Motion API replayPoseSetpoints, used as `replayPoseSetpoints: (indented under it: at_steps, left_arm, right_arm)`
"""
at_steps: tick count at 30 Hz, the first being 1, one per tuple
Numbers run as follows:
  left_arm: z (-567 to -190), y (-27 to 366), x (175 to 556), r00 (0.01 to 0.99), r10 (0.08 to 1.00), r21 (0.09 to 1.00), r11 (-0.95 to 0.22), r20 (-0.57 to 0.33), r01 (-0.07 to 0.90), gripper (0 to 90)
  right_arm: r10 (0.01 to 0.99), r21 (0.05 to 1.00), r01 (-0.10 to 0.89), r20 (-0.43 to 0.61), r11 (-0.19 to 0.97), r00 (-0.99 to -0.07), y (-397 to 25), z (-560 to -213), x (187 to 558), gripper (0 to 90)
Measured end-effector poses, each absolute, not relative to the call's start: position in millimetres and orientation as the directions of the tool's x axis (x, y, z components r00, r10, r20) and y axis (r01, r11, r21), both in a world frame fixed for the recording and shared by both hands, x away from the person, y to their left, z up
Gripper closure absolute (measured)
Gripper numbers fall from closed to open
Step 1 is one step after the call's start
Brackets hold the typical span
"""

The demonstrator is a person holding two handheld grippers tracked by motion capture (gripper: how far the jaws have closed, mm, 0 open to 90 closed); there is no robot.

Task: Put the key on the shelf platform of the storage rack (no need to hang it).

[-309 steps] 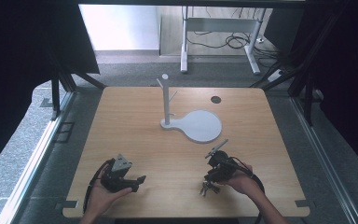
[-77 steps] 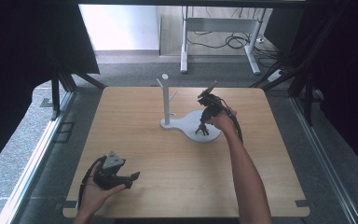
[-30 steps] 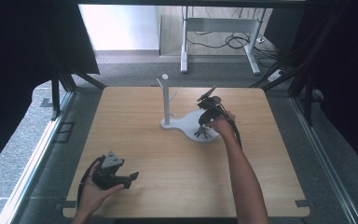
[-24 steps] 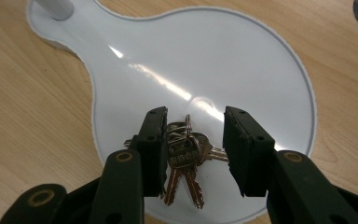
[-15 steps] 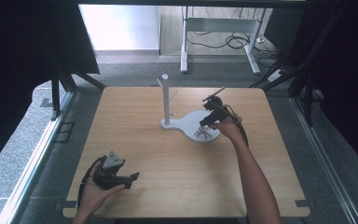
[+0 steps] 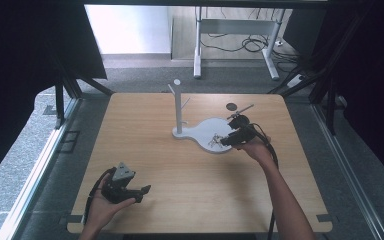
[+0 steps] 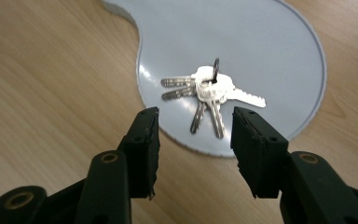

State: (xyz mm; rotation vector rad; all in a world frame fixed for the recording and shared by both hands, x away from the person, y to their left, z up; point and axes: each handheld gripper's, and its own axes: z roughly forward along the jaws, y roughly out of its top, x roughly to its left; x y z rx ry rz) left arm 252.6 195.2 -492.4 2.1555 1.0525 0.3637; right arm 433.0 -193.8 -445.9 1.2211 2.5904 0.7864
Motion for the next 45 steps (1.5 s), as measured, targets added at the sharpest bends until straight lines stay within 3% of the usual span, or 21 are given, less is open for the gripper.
replayPoseSetpoints:
  at_steps: [13, 27, 45]
  left_arm:
    - [-494, 189, 252, 0.64, 0.767, 0.692, -0.439, -0.043, 0.573, 24.8]
    - [-496, 185, 252, 0.641, 0.766, 0.684, -0.445, -0.043, 0.578, 24.7]
    - [-497, 183, 251, 0.646, 0.762, 0.684, -0.451, -0.04, 0.573, 24.8]
  right_arm:
    - [0.757, 0.611, 0.639, 0.097, 0.468, -0.647, -242, -453, 378, 51.7]
    - [0.781, 0.659, 0.634, 0.111, 0.405, -0.615, -286, -492, 318, 51.0]
    - [0.812, 0.652, 0.645, 0.077, 0.398, -0.578, -292, -509, 313, 46.8]
